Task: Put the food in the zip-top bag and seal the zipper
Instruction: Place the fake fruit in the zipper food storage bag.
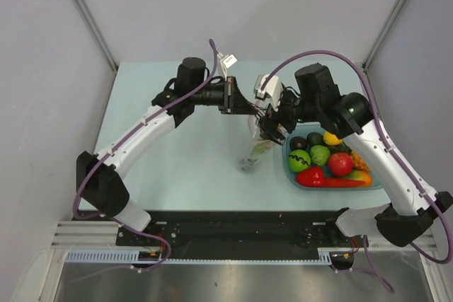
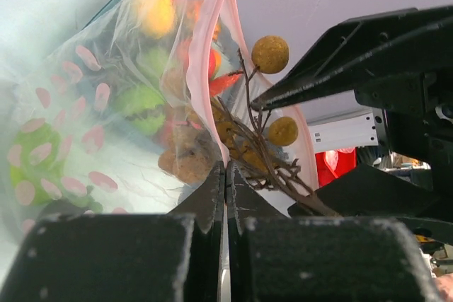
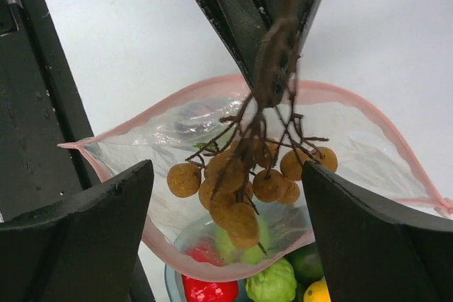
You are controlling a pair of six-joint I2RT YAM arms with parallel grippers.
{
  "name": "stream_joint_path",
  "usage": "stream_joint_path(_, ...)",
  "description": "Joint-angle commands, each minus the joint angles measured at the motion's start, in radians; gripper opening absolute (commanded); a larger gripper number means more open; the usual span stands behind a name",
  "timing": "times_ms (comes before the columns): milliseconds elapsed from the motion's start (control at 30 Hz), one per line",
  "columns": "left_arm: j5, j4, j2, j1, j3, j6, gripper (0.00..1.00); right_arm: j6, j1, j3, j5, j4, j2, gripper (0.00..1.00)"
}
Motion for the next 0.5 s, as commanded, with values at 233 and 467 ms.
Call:
stream_joint_path(233, -0.098, -0.171, -0.041, 0.011, 0.155, 0.225, 0.00, 0.149, -0.224, 0.021, -0.073, 0.040, -0.066, 1.00)
stream_joint_path(467, 0.010, -0.054, -0.048, 0.040, 0.024, 0.095, 0.00, 0.284, -0.359, -0.020, -0.223, 0.141, -0.104, 1.00)
